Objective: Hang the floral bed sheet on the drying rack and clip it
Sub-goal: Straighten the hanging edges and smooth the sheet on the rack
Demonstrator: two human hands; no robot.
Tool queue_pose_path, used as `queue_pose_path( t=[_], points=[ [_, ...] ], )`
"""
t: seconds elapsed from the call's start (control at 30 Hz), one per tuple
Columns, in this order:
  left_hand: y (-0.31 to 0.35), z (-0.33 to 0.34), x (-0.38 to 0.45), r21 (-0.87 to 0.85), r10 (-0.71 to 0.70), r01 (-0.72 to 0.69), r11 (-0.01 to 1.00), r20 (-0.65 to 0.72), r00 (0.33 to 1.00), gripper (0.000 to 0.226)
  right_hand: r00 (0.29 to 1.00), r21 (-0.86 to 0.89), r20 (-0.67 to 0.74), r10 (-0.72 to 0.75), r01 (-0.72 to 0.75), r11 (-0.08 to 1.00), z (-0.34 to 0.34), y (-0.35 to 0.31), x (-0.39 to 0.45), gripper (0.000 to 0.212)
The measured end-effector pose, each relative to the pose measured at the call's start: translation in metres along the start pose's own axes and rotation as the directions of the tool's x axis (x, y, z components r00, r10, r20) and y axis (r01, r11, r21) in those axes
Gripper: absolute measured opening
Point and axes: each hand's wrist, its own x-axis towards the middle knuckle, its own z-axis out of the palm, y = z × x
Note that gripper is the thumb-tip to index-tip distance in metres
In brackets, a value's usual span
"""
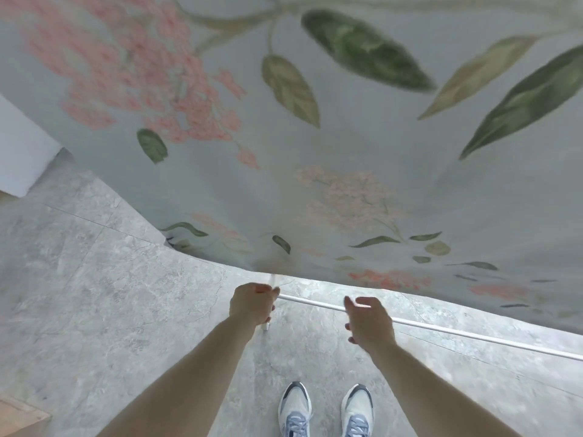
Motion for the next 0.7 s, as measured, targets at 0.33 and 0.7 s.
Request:
queue_pose_path(
  t=[0.33,0.7],
  points=[
    [0.008,0.09,-0.107,0.223,0.123,-0.178,0.958,0.238,0.963,0.021,0.988,-0.131,-0.081,-0.132,0.121,0.984,-0.146,0.065,-0.039,0.029],
    [0.047,0.253,-0.158,0.087,0.03,-0.054,0.995,0.255,0.966,0.035,0.991,0.419,-0.027,0.133,-0.11,0.901,-0.277,0.108,0.026,0.049]
  ],
)
